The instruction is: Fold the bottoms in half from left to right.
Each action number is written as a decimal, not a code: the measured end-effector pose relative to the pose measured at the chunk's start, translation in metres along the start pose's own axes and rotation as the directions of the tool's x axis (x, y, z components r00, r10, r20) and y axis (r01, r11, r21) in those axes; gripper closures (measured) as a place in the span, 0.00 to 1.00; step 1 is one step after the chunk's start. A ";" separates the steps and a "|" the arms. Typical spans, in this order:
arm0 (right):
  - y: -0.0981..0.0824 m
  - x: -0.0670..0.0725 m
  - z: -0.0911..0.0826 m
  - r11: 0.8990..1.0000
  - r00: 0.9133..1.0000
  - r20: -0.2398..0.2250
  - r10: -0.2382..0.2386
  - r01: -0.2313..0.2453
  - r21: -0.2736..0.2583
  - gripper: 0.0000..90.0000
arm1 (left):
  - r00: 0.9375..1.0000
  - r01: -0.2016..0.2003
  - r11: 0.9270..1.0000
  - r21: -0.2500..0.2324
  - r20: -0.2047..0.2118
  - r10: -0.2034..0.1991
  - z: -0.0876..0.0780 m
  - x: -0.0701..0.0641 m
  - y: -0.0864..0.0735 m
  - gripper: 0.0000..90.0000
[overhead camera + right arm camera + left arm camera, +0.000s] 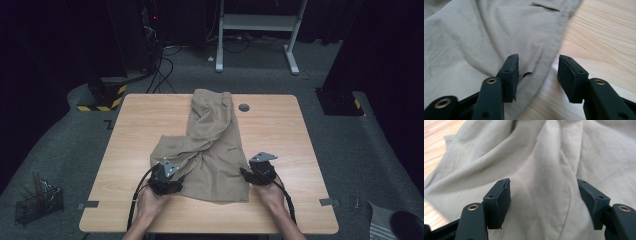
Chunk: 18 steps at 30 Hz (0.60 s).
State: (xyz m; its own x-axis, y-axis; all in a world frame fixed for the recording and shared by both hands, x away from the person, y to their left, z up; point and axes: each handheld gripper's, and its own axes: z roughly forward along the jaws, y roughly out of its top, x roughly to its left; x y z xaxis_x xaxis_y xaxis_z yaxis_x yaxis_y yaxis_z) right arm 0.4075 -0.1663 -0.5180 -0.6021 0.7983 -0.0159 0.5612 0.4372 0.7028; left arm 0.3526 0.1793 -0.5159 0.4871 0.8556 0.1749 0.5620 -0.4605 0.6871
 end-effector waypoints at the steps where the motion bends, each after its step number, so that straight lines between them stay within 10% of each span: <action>1: 0.000 -0.002 -0.001 1.000 1.000 0.008 0.005 -0.005 0.001 0.56 | 1.000 -0.005 1.000 0.003 0.001 0.005 -0.001 0.000 0.000 0.37; 11: 0.018 0.018 -0.006 0.995 0.999 -0.031 -0.017 0.014 -0.102 0.58 | 0.995 0.069 0.993 -0.096 0.072 -0.063 -0.015 0.017 0.024 0.36; 18: 0.027 0.026 0.012 0.995 0.997 -0.076 -0.006 -0.001 -0.098 0.59 | 0.976 0.203 0.972 -0.117 0.106 -0.191 -0.011 0.056 0.036 0.35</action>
State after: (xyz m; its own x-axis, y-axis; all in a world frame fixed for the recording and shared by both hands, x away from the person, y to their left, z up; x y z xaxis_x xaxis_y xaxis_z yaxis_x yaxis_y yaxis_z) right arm 0.4137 -0.1285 -0.5082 -0.6468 0.7619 0.0334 0.5037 0.3939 0.7688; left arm 0.3929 0.2132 -0.4731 0.4387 0.8979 -0.0356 0.5670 -0.2458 0.7862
